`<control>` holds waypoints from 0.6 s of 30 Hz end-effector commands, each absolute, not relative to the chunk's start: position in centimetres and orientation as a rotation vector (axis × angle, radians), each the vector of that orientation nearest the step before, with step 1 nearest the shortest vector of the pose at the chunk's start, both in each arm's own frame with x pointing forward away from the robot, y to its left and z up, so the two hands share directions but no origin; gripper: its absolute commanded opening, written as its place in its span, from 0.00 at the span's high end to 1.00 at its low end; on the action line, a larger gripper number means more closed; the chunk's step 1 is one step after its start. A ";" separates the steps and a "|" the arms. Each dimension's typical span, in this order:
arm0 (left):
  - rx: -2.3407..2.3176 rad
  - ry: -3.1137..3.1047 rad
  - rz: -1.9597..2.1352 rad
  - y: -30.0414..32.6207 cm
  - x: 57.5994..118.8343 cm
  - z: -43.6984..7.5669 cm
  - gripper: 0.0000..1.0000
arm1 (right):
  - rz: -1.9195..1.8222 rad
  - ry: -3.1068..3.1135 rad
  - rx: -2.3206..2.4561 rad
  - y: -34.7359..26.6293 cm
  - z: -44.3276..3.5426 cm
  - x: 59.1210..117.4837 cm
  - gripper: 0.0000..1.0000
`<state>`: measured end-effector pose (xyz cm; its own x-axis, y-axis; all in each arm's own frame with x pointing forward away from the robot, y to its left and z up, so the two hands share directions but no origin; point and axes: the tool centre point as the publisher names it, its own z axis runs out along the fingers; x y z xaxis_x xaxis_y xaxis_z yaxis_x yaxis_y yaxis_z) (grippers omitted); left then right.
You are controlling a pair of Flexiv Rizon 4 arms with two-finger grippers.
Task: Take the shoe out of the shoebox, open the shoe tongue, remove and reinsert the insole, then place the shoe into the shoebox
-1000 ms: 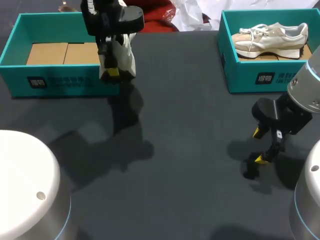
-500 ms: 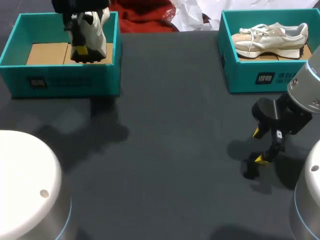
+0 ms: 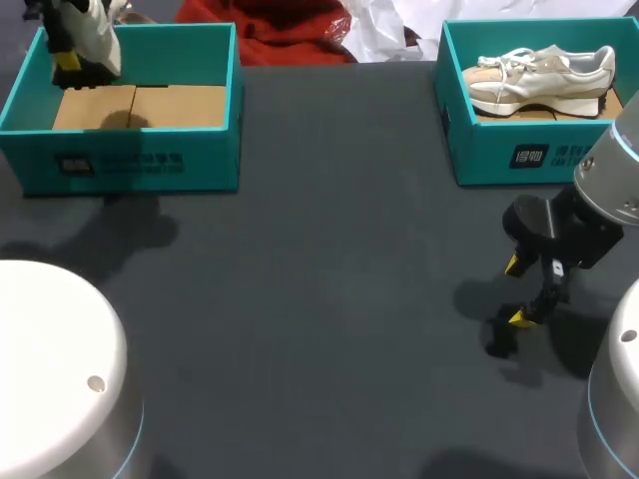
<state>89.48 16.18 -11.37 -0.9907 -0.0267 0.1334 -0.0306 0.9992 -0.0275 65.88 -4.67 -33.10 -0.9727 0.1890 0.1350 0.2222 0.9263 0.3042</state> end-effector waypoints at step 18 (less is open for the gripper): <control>0.033 -3.033 -0.027 22.1 92.1 -11.2 1.00 | -0.487 -2.985 -0.321 -4.6 -33.2 65.7 0.00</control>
